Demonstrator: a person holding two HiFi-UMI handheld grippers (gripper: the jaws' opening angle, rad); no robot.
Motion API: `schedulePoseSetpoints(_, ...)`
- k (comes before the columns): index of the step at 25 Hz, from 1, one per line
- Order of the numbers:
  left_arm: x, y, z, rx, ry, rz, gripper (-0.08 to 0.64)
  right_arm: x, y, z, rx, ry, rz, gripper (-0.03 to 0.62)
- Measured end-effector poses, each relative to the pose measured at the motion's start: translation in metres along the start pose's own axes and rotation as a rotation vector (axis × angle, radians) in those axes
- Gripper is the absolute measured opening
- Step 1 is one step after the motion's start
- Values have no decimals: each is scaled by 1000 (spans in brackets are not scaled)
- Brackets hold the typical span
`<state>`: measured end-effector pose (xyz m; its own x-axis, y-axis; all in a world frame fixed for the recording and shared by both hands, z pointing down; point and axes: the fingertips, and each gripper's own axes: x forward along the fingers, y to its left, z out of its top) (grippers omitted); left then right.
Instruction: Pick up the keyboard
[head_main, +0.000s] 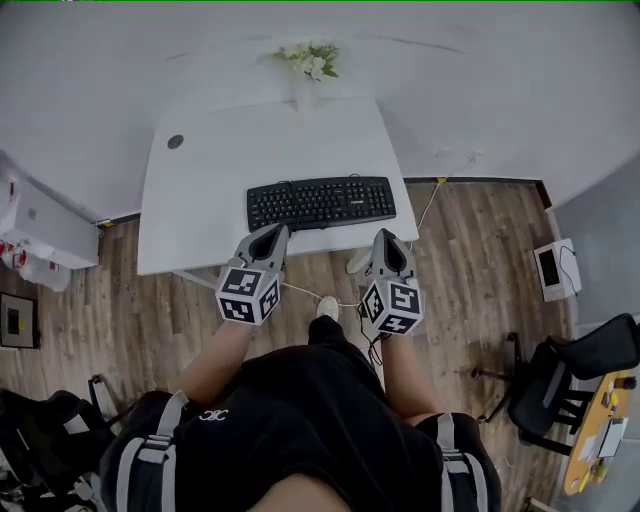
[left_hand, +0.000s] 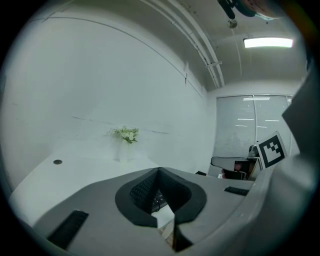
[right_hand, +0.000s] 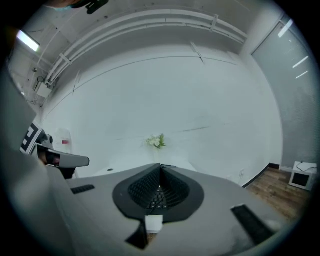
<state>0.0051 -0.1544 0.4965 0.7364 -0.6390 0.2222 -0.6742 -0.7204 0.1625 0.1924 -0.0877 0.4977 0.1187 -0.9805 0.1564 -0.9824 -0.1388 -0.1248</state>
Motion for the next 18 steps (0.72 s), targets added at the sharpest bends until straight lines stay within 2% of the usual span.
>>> schedulePoseSetpoints(10,81,37,1,-57,86,143,0,106,-65,-1,-14,113,74,5)
schedulePoseSetpoints(18,106,79,-5,-118,121,256,0,169,-72,-16,-29,200,150,5)
